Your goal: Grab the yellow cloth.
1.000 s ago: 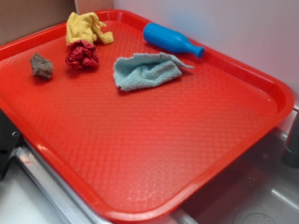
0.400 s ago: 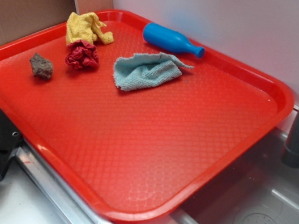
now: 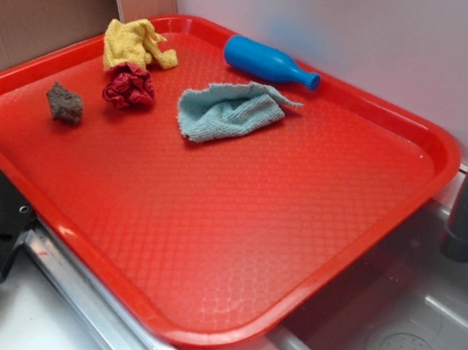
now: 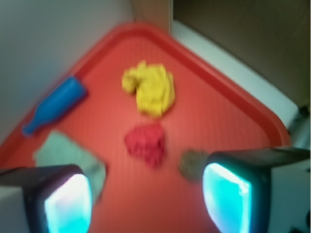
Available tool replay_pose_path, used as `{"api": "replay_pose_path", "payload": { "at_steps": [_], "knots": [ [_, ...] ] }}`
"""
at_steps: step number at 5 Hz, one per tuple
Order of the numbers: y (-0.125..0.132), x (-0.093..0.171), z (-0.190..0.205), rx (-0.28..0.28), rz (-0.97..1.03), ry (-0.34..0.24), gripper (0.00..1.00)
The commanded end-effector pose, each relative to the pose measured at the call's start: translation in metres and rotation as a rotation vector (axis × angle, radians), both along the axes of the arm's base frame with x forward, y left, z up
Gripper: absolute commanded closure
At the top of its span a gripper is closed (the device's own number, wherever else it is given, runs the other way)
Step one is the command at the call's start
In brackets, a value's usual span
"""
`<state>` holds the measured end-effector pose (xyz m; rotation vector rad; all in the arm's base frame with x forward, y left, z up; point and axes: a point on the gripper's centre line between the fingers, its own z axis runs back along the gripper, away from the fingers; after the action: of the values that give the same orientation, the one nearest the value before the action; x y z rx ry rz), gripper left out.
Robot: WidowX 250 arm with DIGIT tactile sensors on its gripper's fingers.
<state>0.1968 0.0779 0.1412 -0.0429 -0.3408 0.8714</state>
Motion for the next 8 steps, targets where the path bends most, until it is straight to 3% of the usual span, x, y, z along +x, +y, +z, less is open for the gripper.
{"api": "replay_pose_path", "payload": {
  "at_steps": [1, 3, 4, 5, 6, 8],
  "knots": [
    [0.04, 0.032, -0.044, -0.002, 0.003, -0.023, 0.0],
    [0.062, 0.059, -0.084, 0.082, 0.028, 0.047, 0.0],
    [0.063, 0.066, -0.097, 0.068, 0.001, 0.073, 0.0],
    [0.064, 0.067, -0.103, 0.076, 0.008, 0.084, 0.26],
    [0.064, 0.065, -0.102, 0.052, 0.016, 0.073, 1.0],
    [0.055, 0.064, -0.091, 0.076, 0.054, 0.105, 1.0]
  ]
}}
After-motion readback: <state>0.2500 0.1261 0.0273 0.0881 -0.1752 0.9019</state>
